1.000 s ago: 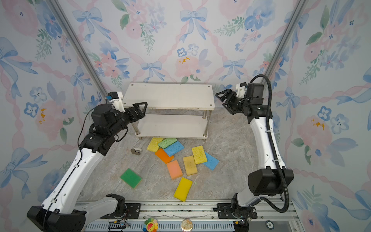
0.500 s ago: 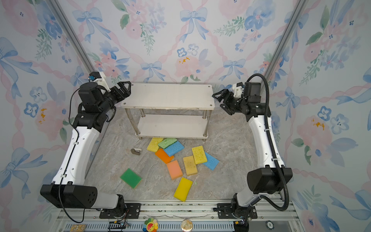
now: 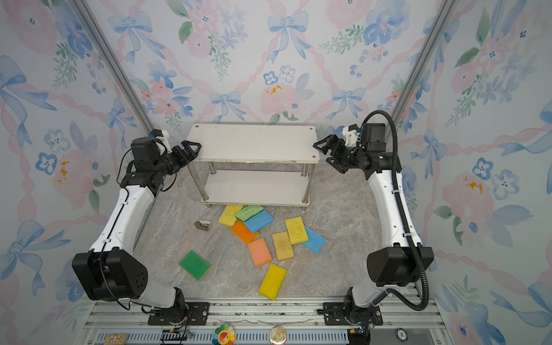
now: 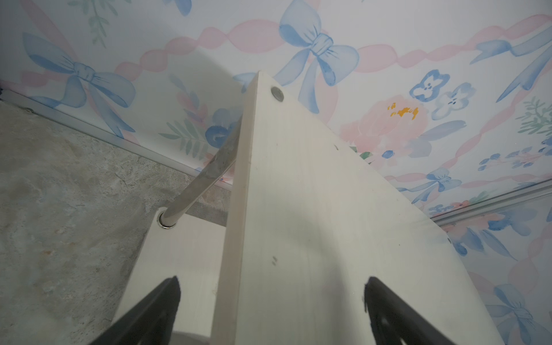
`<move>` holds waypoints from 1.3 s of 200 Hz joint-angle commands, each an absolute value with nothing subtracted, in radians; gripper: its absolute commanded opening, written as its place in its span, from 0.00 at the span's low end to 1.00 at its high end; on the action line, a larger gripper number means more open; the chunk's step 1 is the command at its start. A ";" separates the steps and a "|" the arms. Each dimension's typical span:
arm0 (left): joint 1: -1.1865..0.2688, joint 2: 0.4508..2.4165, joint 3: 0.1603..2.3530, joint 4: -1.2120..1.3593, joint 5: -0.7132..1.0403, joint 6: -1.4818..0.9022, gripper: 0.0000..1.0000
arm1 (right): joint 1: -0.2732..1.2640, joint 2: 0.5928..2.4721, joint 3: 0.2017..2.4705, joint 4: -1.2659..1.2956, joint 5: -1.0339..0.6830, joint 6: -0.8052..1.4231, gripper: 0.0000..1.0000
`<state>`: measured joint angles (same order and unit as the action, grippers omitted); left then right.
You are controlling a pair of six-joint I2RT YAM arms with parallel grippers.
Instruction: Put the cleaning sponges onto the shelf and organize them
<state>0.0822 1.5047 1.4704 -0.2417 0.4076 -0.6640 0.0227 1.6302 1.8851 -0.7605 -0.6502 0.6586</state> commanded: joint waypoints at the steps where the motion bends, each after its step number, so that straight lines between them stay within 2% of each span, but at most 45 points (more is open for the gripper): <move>1: 0.055 1.487 1.455 -0.193 0.468 -0.682 0.98 | 0.032 1.631 1.881 -0.783 -0.668 0.631 0.96; 94: -0.016 1.445 1.405 -0.192 0.447 -0.715 0.98 | 0.032 1.587 1.864 -0.819 -0.609 0.590 1.00; 144: 0.029 1.354 1.341 -0.204 0.380 -0.704 0.98 | 0.032 1.575 1.938 -0.978 -0.472 0.518 0.99; 177: 0.032 1.260 1.336 -0.315 0.252 -0.618 0.98 | 0.026 1.556 1.997 -1.094 -0.435 0.467 0.99; 220: -0.070 1.121 1.266 -0.420 0.121 -0.559 0.98 | 0.030 1.472 1.961 -1.168 -0.428 0.461 0.99; 260: -0.153 1.001 1.075 -0.433 0.149 -0.606 0.98 | 0.032 1.392 1.876 -1.225 -0.417 0.440 0.98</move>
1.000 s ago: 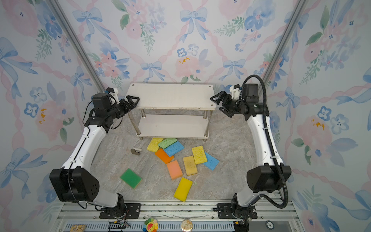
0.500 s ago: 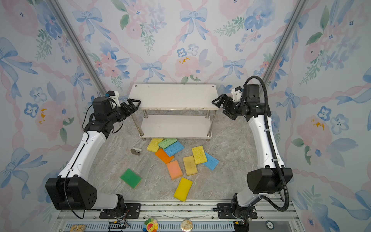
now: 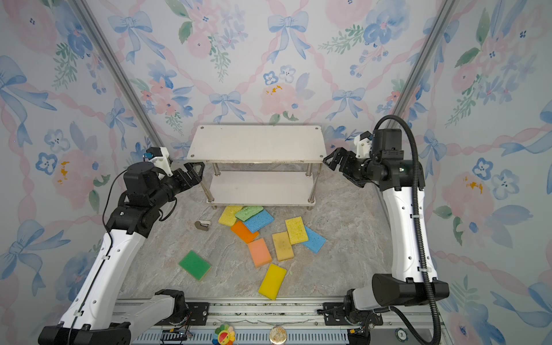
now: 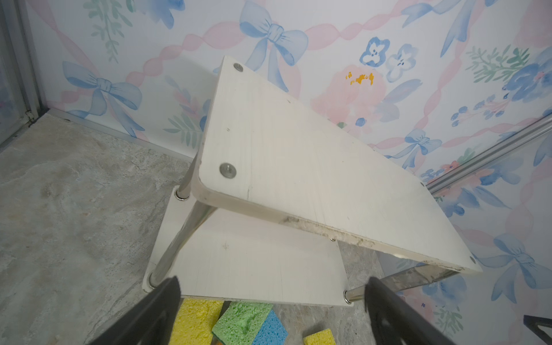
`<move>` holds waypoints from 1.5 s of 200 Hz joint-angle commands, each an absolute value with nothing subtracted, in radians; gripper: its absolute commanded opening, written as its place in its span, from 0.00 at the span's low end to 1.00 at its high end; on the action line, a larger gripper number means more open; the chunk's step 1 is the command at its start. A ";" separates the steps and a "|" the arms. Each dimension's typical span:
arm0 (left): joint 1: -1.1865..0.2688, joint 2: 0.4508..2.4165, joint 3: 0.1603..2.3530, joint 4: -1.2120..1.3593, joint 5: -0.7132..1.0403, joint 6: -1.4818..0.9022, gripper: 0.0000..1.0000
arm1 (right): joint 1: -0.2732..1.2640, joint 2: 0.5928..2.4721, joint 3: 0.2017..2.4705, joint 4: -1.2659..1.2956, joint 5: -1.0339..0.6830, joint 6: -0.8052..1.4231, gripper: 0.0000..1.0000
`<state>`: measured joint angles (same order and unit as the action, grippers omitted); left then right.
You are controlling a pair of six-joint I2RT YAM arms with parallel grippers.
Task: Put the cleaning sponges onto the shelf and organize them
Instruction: 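Release the shelf and lower both grippers toward the sponge pile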
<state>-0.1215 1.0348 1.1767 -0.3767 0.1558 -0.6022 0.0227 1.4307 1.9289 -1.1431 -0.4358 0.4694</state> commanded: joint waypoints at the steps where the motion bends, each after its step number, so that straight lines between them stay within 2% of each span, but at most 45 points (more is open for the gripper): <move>1: -0.155 0.999 1.069 -0.433 0.151 -0.607 0.98 | 0.032 1.390 1.872 -1.225 -0.417 0.440 0.98; 57: -0.209 0.942 0.898 -0.425 0.237 -0.645 0.98 | 0.092 1.287 1.630 -1.183 -0.403 0.484 0.98; 117: -0.237 0.984 0.783 -0.379 0.369 -0.679 0.98 | 0.193 1.300 1.506 -1.174 -0.390 0.490 0.97; 138: -0.244 1.025 0.779 -0.361 0.425 -0.696 0.98 | 0.229 1.282 1.446 -1.148 -0.376 0.504 0.97; 242: -0.305 1.152 0.839 -0.360 0.481 -0.685 0.98 | 0.431 1.216 1.175 -0.974 -0.301 0.650 1.00; 300: -0.310 1.135 0.821 -0.358 0.476 -0.692 0.98 | 0.495 1.252 1.174 -0.978 -0.269 0.640 0.95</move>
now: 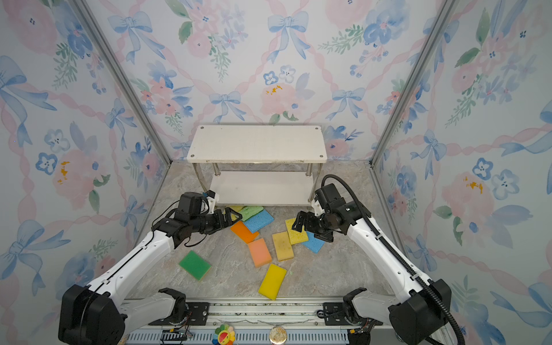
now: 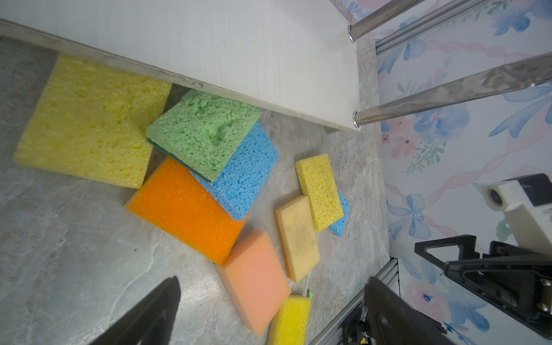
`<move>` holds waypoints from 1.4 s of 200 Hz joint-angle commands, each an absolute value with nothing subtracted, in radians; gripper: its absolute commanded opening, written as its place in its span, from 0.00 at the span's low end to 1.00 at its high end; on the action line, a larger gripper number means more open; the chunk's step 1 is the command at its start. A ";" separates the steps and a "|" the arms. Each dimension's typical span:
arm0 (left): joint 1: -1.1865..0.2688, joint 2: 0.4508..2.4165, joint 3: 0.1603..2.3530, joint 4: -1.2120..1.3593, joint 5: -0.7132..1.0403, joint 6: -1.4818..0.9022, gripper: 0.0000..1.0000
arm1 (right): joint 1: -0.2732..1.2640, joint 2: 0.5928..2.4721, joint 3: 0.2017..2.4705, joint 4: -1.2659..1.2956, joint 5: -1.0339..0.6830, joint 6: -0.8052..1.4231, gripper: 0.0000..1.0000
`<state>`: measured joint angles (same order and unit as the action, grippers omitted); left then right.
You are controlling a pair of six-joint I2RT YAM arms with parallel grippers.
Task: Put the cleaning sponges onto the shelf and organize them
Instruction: 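Release the shelf and lower both grippers toward the sponge pile, then close the right gripper on the long yellow sponge's end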
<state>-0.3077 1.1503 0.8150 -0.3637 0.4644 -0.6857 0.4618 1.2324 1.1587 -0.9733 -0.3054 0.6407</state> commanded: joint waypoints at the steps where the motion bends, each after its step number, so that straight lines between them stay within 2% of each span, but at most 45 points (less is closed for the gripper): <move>1: -0.311 1.137 0.822 -0.358 0.476 -0.691 0.98 | 0.498 1.253 1.175 -0.980 -0.266 0.638 0.95; 68: -0.315 1.174 0.850 -0.352 0.481 -0.695 0.98 | 0.535 1.330 1.157 -0.958 -0.212 0.631 0.90; 100: -0.320 1.176 0.845 -0.348 0.480 -0.694 0.98 | 0.540 1.444 1.237 -0.980 -0.170 0.523 0.98; 141: -0.320 1.171 0.838 -0.350 0.485 -0.691 0.98 | 0.536 1.561 1.271 -0.983 -0.120 0.445 1.00; 187: -0.321 1.178 0.831 -0.350 0.485 -0.686 0.98 | 0.468 1.607 1.246 -0.926 -0.149 0.417 0.88; 224: -0.319 1.202 0.841 -0.349 0.491 -0.676 0.98 | 0.418 1.649 1.224 -0.864 -0.215 0.424 0.71; 280: -0.321 1.223 0.851 -0.350 0.492 -0.667 0.98 | 0.360 1.693 1.177 -0.811 -0.245 0.431 0.63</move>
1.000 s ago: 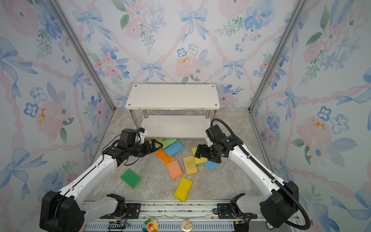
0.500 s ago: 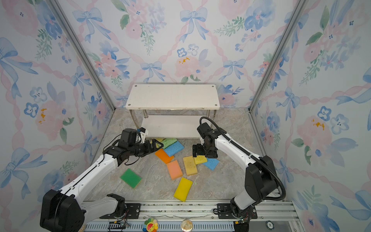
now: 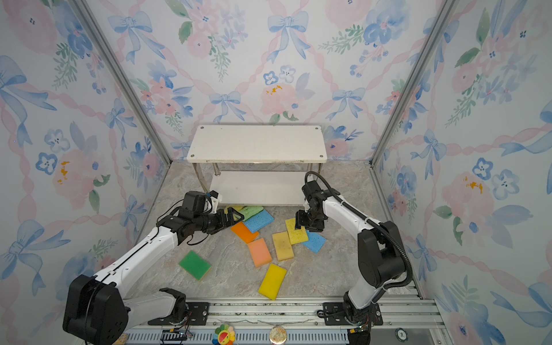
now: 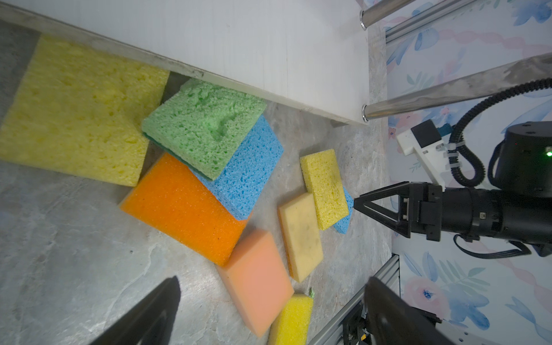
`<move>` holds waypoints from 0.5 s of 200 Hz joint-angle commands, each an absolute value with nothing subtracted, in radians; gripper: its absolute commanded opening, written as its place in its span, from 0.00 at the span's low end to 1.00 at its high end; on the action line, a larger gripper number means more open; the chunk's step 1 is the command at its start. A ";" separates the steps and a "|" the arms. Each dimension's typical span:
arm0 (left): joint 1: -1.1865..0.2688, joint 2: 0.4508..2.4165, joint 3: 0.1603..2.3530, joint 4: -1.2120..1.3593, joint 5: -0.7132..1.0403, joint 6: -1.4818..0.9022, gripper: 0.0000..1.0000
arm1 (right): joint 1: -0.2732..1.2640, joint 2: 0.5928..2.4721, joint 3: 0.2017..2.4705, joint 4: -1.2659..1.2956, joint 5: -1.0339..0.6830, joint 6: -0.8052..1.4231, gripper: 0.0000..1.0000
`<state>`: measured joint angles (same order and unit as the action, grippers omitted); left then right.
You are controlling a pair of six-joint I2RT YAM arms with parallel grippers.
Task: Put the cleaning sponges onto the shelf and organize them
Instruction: 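Close the right gripper on the long yellow sponge's end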
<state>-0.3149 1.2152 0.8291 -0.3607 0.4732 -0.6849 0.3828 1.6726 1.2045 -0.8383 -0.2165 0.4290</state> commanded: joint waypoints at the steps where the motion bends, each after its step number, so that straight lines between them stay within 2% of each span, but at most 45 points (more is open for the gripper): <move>1: -0.321 1.223 0.852 -0.350 0.492 -0.667 0.98 | 0.358 1.694 1.176 -0.810 -0.245 0.431 0.63; 100: -0.320 1.211 0.849 -0.350 0.488 -0.673 0.98 | 0.334 1.745 1.139 -0.739 -0.287 0.454 0.53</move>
<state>-0.3149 1.2186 0.8299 -0.3607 0.4732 -0.6819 0.3416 1.7237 1.1515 -0.7593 -0.2699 0.4446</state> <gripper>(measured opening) 0.980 0.540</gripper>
